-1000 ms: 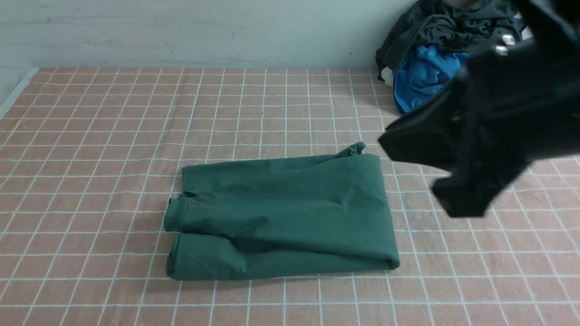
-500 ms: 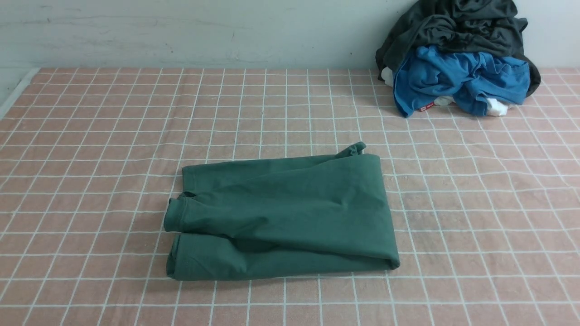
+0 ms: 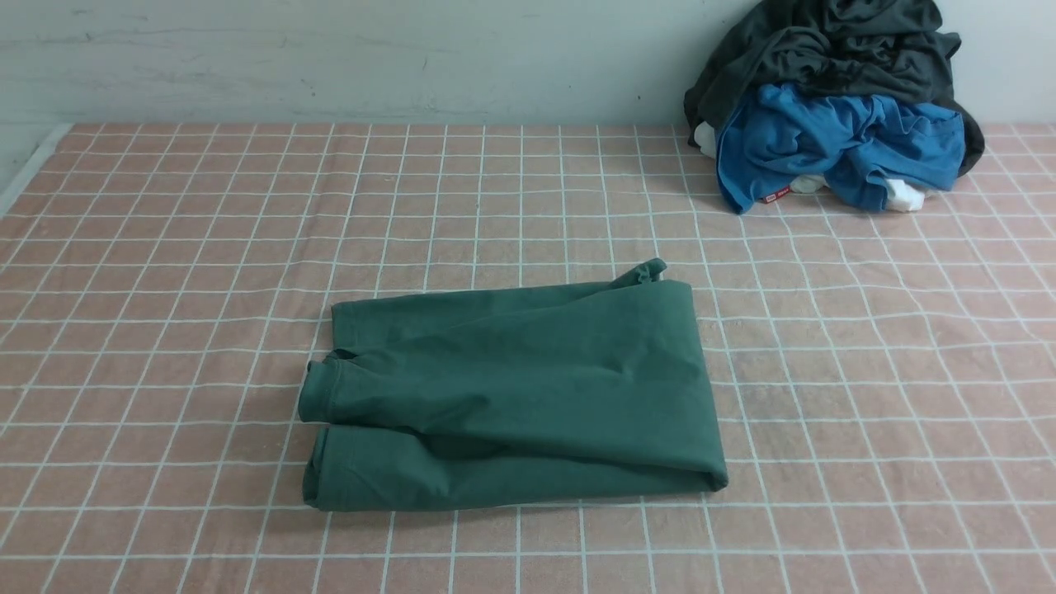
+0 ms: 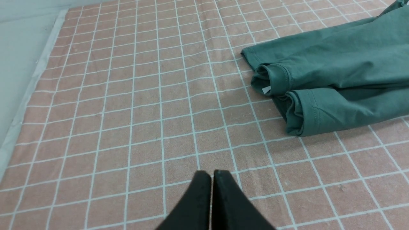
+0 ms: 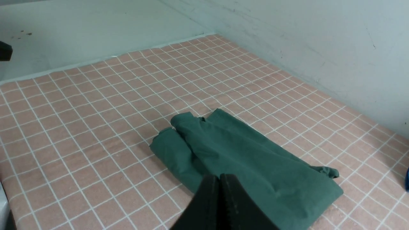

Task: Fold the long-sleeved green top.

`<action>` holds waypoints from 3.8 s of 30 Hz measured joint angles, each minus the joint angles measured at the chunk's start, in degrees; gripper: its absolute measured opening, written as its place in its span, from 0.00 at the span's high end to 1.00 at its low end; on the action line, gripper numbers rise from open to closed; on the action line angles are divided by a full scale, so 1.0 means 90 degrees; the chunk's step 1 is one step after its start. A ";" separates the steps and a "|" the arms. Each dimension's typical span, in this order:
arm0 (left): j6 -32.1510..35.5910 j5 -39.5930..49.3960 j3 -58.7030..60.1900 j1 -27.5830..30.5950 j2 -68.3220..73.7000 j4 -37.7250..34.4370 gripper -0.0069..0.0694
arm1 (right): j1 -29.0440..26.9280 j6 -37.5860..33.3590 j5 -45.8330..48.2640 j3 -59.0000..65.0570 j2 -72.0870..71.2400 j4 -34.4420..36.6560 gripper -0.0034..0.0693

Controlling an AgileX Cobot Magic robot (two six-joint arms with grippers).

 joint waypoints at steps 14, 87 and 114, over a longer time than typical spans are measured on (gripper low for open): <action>0.0000 0.0000 0.0000 0.0000 0.0000 0.0000 0.91 | -0.1199 0.0609 -0.4548 0.3560 -0.0933 0.0261 0.97; 0.0015 0.0000 0.0012 0.0000 0.0000 -0.0006 0.91 | -0.5455 0.2053 -0.3205 0.5773 -0.3044 -0.0797 0.97; 0.1377 -0.4640 0.3340 0.2436 0.0011 -0.2109 0.91 | -0.5455 0.2053 -0.3198 0.5773 -0.3044 -0.0797 0.97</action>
